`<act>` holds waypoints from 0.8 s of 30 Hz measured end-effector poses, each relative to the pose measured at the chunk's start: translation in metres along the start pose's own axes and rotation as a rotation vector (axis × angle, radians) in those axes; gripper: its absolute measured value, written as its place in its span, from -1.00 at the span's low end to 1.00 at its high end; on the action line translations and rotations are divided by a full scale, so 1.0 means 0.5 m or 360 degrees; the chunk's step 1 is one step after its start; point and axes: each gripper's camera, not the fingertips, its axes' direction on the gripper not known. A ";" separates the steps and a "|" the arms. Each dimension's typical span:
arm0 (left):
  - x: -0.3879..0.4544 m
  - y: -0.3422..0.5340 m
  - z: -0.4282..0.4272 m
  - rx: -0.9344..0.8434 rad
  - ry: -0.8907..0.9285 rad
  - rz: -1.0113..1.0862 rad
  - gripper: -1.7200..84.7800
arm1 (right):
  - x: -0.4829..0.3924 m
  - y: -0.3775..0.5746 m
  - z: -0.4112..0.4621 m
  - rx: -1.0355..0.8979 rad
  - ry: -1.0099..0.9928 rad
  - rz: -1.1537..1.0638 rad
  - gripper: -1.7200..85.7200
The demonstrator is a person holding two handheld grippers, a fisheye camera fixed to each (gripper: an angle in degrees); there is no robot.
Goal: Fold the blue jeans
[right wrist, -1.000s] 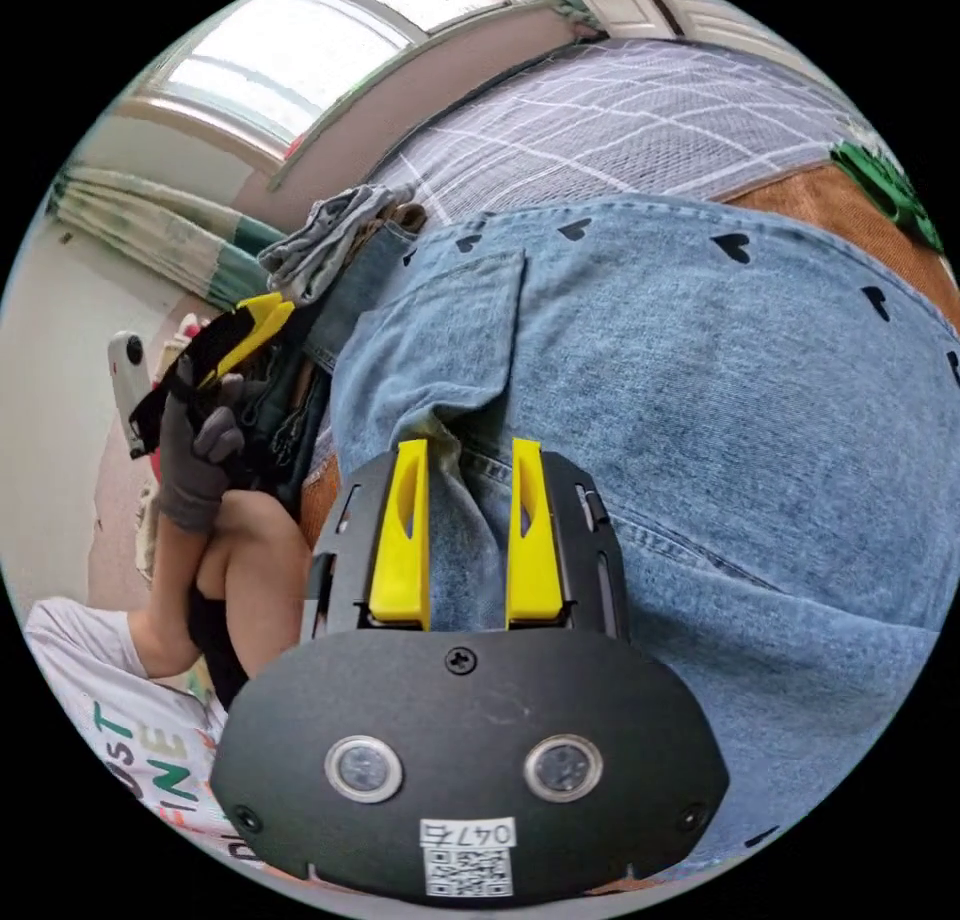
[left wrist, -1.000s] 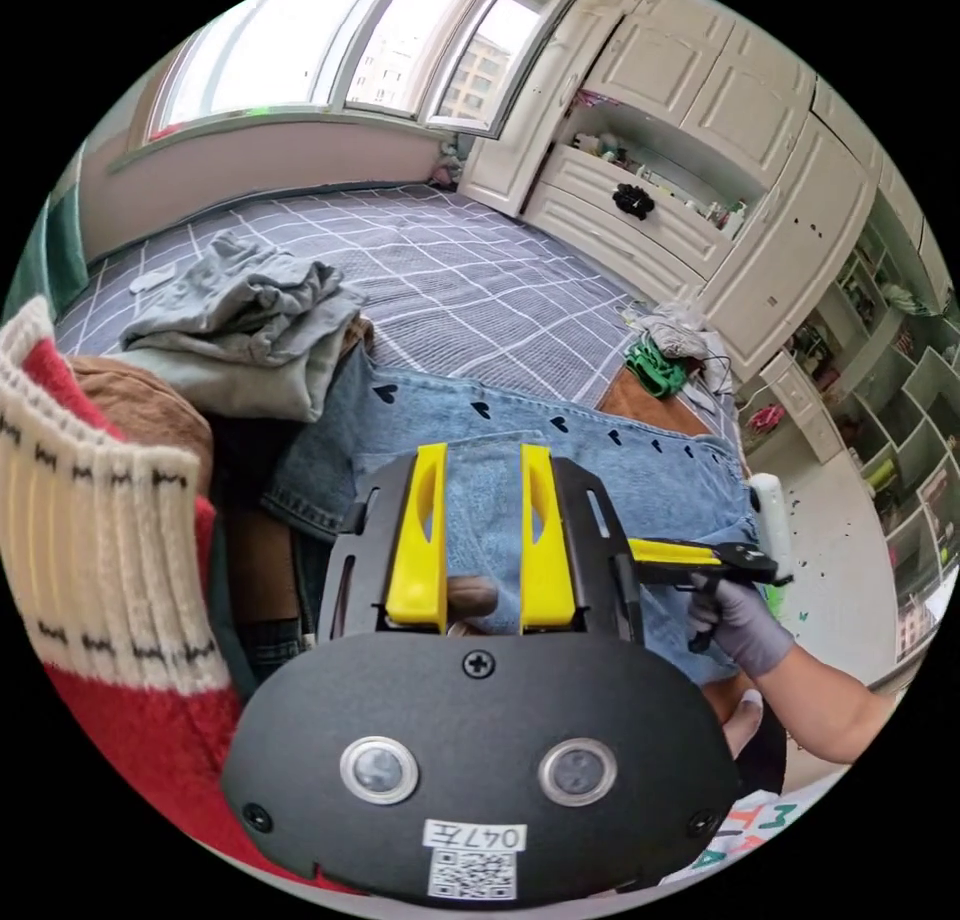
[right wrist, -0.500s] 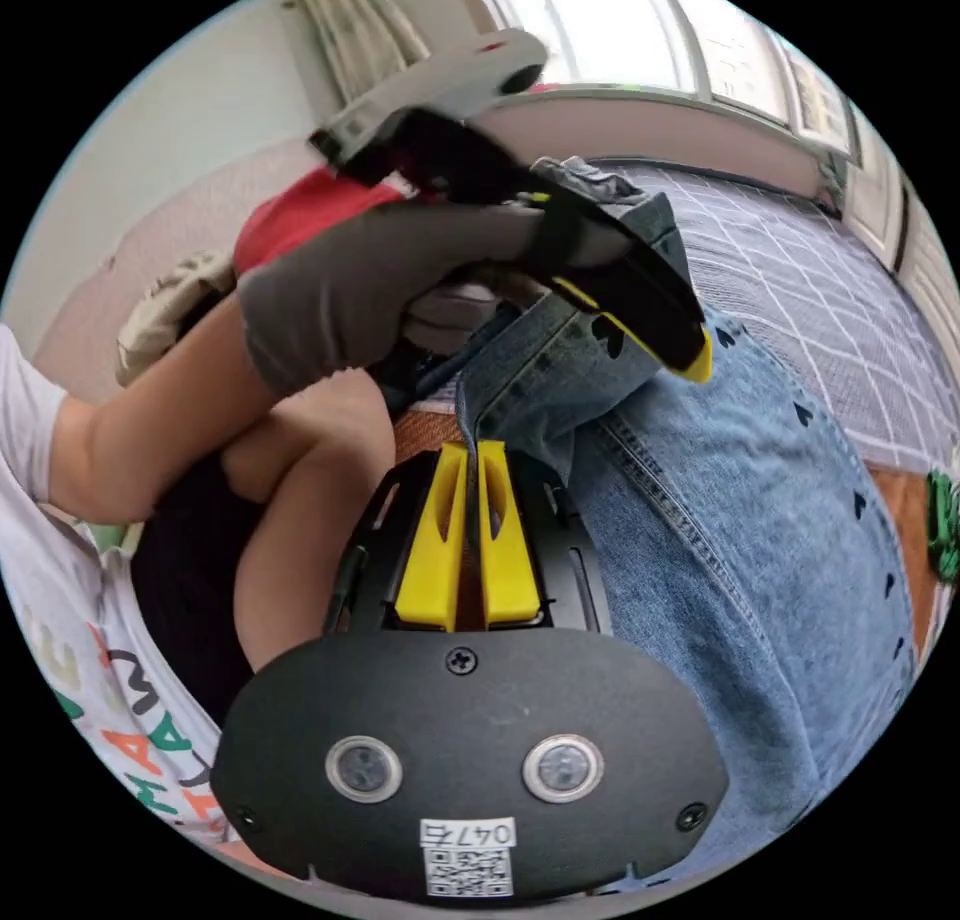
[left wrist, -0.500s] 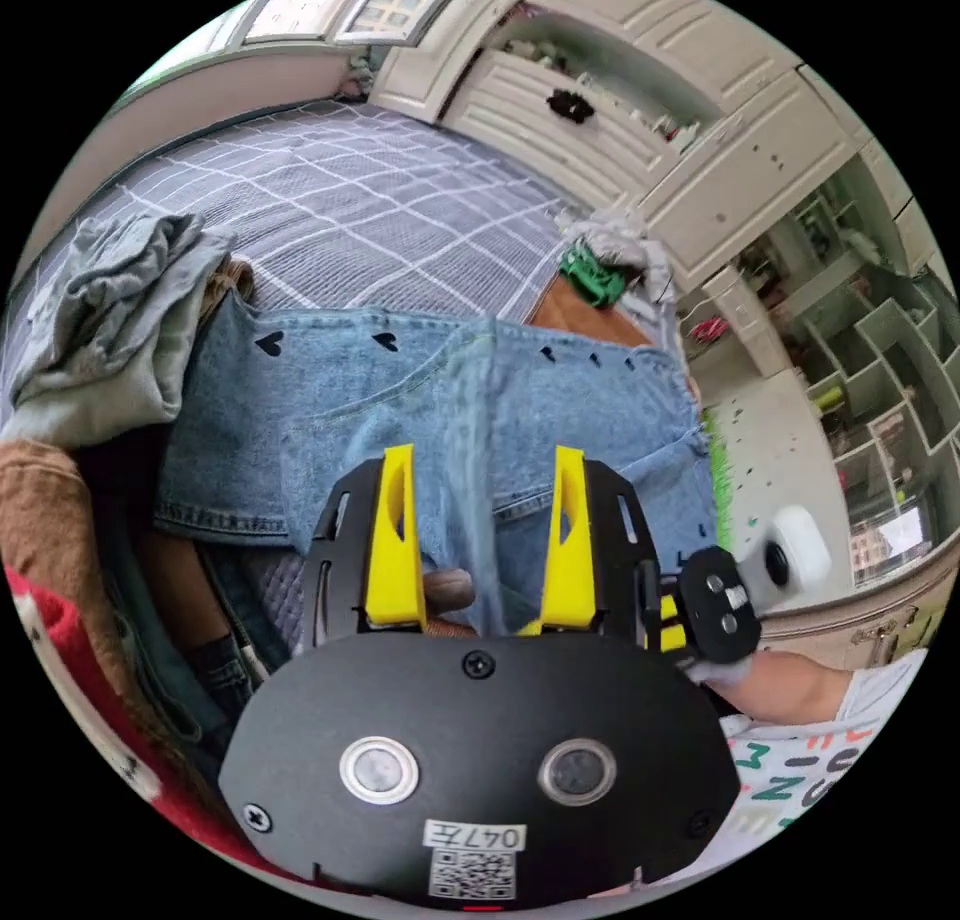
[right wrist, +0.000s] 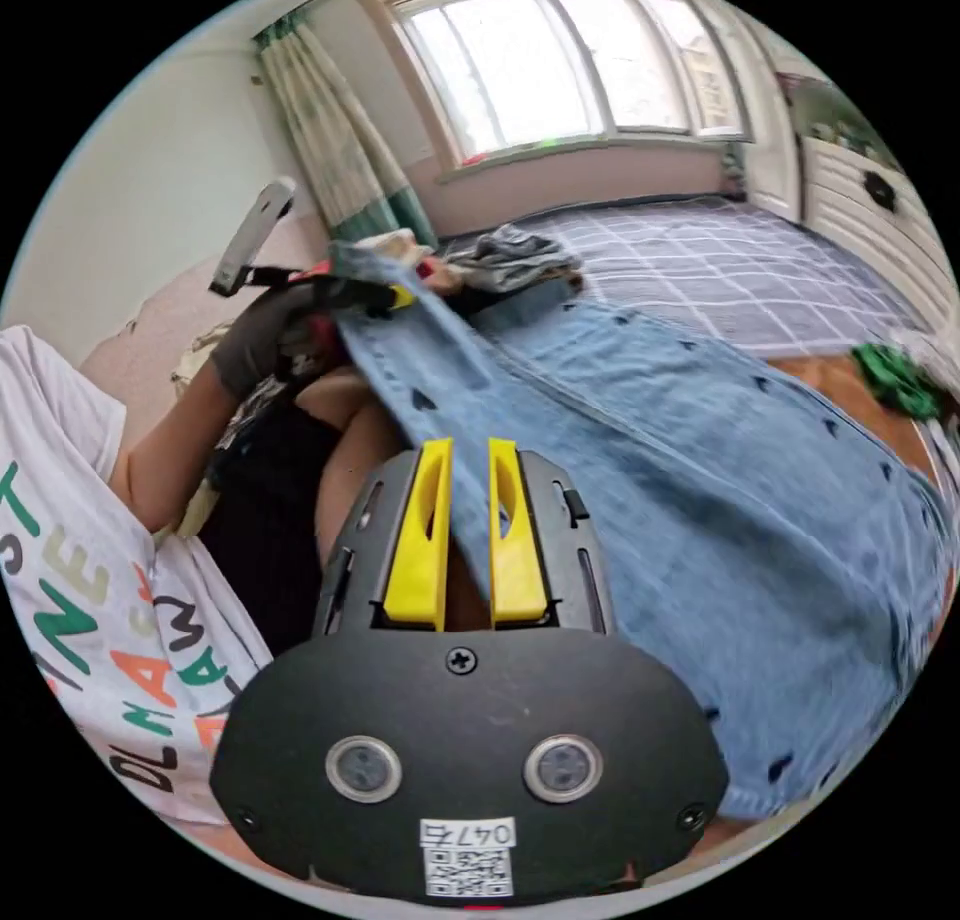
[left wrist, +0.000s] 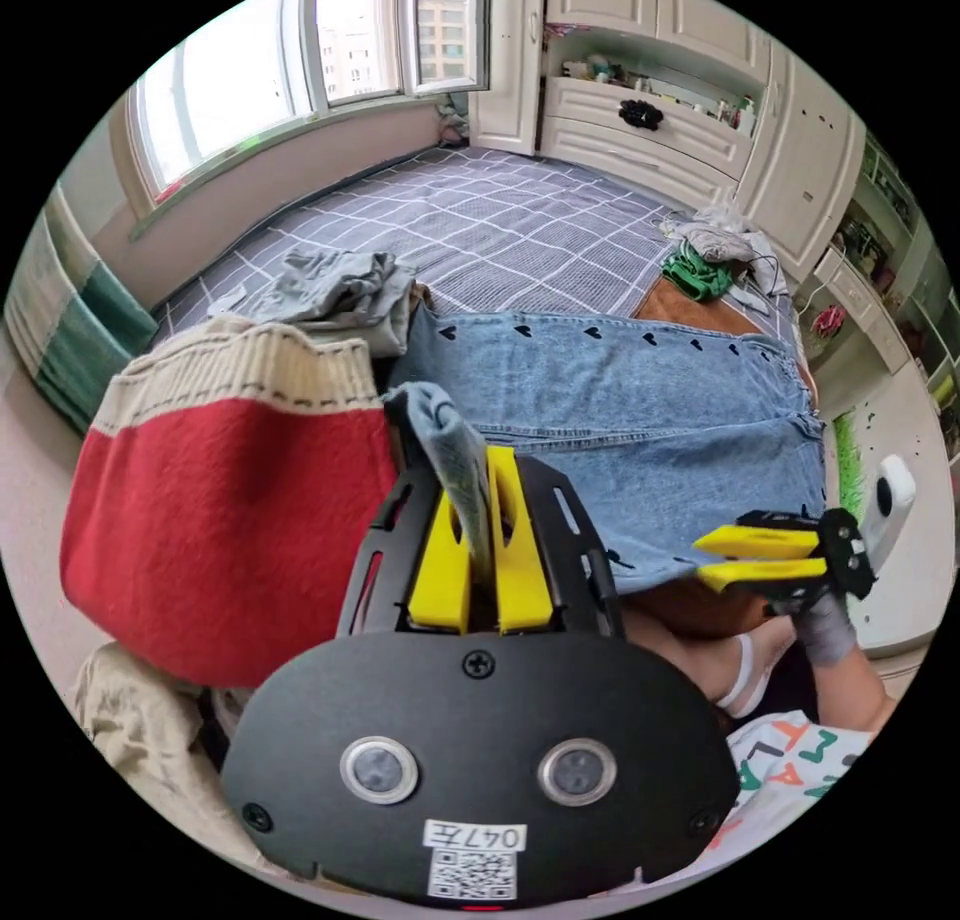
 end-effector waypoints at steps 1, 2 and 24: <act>-0.003 0.002 -0.025 -0.0007 -0.0031 0.0013 -0.97 | 0.018 0.029 -0.030 0.0017 0.0086 0.0074 -0.91; -0.005 0.002 -0.036 -0.0014 -0.0044 0.0018 -0.97 | 0.056 0.091 -0.089 0.0049 0.0258 0.0231 -0.91; 0.079 -0.332 -0.379 -0.0159 -0.0156 0.0387 -0.98 | 0.039 0.366 -0.220 -0.0043 0.0565 0.0681 -0.96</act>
